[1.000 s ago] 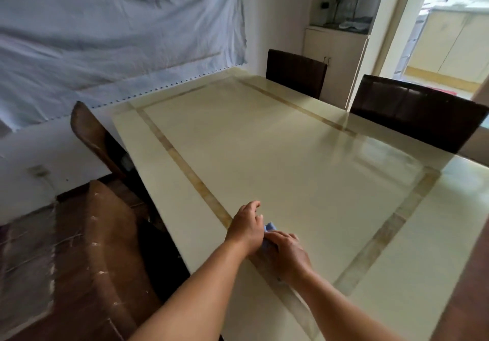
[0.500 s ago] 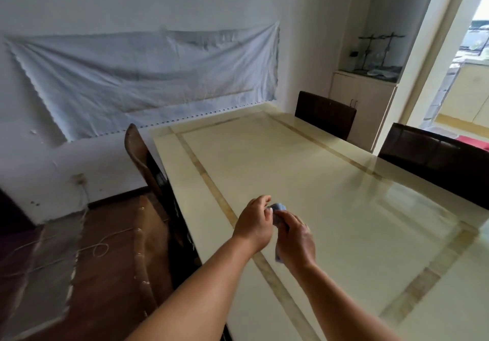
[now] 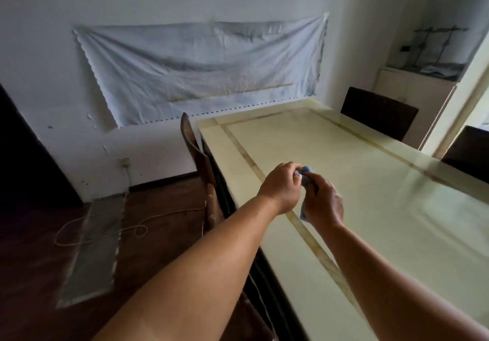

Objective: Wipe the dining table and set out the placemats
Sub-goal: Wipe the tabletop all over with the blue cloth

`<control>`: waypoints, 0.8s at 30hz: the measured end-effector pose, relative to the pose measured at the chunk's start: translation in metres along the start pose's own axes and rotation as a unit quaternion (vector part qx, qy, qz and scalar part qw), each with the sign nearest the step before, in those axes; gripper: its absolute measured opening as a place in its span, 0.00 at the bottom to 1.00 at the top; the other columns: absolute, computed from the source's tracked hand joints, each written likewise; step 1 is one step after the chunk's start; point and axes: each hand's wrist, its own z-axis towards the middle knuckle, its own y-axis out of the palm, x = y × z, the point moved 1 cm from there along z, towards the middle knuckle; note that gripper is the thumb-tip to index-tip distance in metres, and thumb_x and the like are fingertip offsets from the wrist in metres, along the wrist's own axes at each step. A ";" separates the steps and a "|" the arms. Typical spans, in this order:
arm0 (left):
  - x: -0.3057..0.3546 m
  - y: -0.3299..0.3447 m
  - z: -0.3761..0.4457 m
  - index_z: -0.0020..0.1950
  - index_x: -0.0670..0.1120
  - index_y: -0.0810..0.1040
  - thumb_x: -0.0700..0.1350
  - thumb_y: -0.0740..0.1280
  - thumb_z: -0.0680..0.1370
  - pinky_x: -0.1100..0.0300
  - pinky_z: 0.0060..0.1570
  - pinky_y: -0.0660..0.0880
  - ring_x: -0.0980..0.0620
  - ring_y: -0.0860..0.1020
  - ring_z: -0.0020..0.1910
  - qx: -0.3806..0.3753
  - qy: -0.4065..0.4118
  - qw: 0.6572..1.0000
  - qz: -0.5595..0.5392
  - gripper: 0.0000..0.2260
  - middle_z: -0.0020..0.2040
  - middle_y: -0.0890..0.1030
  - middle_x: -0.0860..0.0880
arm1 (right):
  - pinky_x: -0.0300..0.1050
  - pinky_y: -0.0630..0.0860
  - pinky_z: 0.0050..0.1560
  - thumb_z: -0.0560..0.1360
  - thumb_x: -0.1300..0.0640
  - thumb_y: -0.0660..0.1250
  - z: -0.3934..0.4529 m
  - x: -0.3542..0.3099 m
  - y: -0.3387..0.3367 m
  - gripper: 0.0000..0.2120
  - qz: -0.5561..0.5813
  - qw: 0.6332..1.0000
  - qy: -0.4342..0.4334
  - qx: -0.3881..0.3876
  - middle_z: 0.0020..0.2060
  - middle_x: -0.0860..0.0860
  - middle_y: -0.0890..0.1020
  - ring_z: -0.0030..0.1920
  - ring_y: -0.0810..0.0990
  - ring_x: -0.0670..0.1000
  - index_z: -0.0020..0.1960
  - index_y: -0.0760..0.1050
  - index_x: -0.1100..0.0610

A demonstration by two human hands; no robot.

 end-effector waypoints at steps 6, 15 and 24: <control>-0.019 -0.081 0.016 0.68 0.42 0.69 0.44 0.55 0.81 0.58 0.63 0.68 0.46 0.72 0.64 -0.007 0.094 0.995 -0.014 0.16 0.66 0.74 0.43 | 0.42 0.68 0.46 0.80 0.58 0.57 0.005 -0.073 0.026 0.15 -0.032 0.993 -0.017 0.110 0.57 0.51 0.80 0.54 0.76 0.55 0.62 0.76 0.48; -0.062 -0.107 0.041 0.60 0.43 0.75 0.47 0.58 0.80 0.65 0.47 0.69 0.49 0.78 0.53 -0.020 0.132 0.989 -0.064 0.13 0.55 0.81 0.45 | 0.44 0.69 0.47 0.80 0.58 0.58 0.011 -0.092 0.042 0.14 -0.082 0.986 -0.005 0.144 0.55 0.55 0.80 0.52 0.76 0.56 0.63 0.75 0.52; -0.103 -0.113 0.129 0.63 0.43 0.72 0.46 0.57 0.81 0.62 0.52 0.70 0.48 0.77 0.57 -0.063 0.118 0.991 -0.031 0.14 0.58 0.79 0.44 | 0.43 0.68 0.44 0.79 0.57 0.58 0.088 -0.089 0.100 0.14 -0.057 0.990 0.033 0.127 0.53 0.56 0.81 0.51 0.77 0.57 0.63 0.75 0.50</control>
